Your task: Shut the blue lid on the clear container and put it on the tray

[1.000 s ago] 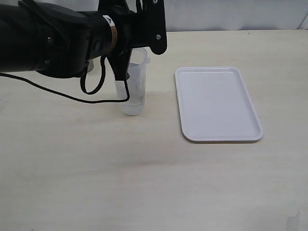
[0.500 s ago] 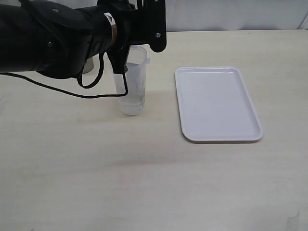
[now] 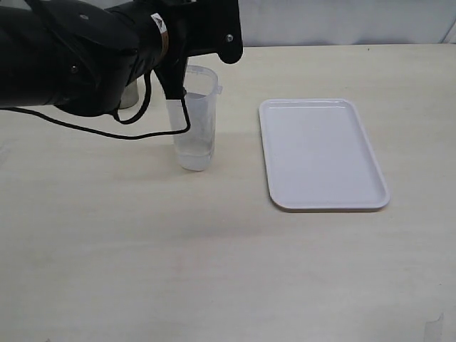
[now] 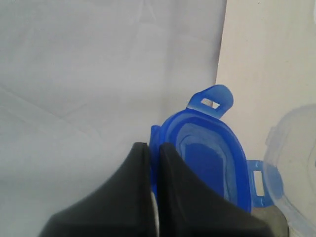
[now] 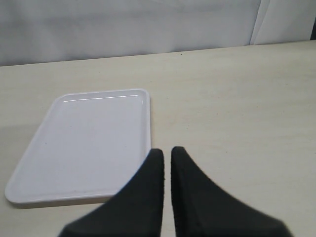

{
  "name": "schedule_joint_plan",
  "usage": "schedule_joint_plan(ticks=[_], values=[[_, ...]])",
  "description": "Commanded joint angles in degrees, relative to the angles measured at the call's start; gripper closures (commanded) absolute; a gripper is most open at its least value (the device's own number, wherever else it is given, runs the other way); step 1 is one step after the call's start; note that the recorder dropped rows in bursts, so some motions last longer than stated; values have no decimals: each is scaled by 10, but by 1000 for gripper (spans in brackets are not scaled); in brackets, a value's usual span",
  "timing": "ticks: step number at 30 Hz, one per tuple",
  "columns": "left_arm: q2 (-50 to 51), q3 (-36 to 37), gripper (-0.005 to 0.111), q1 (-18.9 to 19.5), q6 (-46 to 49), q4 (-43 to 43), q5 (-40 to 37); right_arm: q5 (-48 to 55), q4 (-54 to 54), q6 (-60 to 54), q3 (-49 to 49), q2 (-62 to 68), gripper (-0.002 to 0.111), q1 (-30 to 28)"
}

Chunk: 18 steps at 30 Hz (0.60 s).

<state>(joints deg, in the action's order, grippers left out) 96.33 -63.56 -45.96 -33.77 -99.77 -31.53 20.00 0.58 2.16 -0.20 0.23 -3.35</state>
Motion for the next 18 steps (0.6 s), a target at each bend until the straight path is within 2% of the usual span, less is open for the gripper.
schedule_joint_plan(ticks=[1, 10, 18], values=[[-5, -2, 107, -2, -8, -2, -23, -2, -1, 0, 2, -2, 103, -4], [-5, 2, 107, -34, -8, -2, -50, -2, -1, 0, 2, -2, 103, -4], [-5, 2, 107, -34, -8, -2, -46, -2, -1, 0, 2, -2, 103, -4]])
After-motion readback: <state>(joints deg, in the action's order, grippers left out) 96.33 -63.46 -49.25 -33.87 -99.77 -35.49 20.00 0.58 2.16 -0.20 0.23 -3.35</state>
